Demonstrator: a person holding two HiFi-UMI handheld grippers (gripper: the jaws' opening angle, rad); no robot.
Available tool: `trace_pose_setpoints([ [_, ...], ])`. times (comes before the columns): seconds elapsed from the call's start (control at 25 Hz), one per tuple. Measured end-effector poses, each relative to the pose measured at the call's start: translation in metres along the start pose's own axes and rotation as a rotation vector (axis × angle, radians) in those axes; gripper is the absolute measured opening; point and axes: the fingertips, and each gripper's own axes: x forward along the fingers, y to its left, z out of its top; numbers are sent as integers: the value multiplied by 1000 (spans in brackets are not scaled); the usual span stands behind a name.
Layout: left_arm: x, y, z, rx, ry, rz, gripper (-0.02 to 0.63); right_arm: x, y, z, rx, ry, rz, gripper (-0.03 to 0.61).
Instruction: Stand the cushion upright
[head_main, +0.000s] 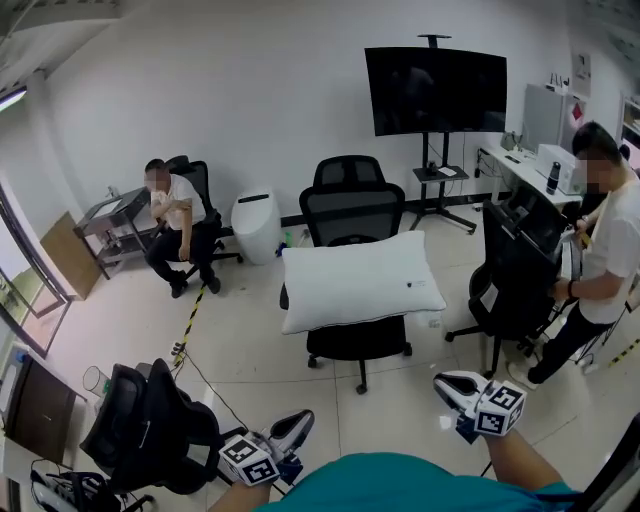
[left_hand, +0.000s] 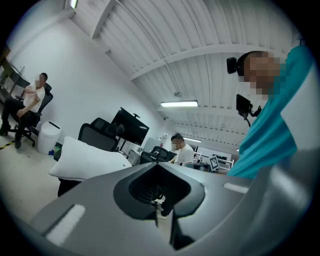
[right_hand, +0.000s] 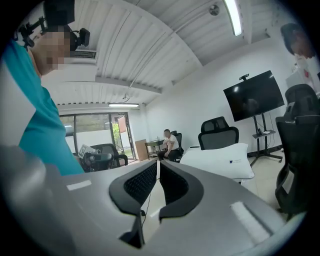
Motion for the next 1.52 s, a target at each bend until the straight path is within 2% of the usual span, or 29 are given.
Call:
trace_pose_setpoints([
  [0.16, 11, 66, 27, 14, 24, -27, 11, 60, -19, 18, 2, 3, -30, 26],
  [0.4, 54, 137, 46, -8, 32, 9, 11, 117, -77, 20, 19, 40, -29, 38],
  [0.56, 99, 181, 51, -6, 40, 54, 12, 150, -141, 22, 19, 56, -6, 54],
  [0.68, 139, 219, 55, -11, 37, 129, 12, 177, -200, 26, -32, 78, 33, 74],
  [0.76, 168, 248, 60, -28, 34, 186, 12, 196, -245, 36, -25, 81, 52, 89],
  [0.84, 198, 272, 64, -48, 50, 222, 12, 211, -287, 47, -6, 100, 74, 117],
  [0.92, 223, 293, 63, -33, 84, 252, 21, 222, -326, 52, -8, 135, 75, 166],
  [1.04, 246, 336, 60, -11, 142, 312, 105, 234, -383, 48, 9, 184, 17, 232],
  [1.16, 256, 396, 53, -19, 217, 364, 160, 245, -431, 36, 66, 244, -71, 305],
  [1.32, 252, 490, 34, -87, 298, 407, 264, 259, -472, -2, 202, 348, -184, 423],
  [1.4, 252, 538, 26, -126, 325, 417, 344, 269, -483, -25, 250, 410, -239, 513],
  [1.52, 260, 601, 9, -217, 359, 400, 486, 284, -486, -57, 298, 476, -302, 584],
])
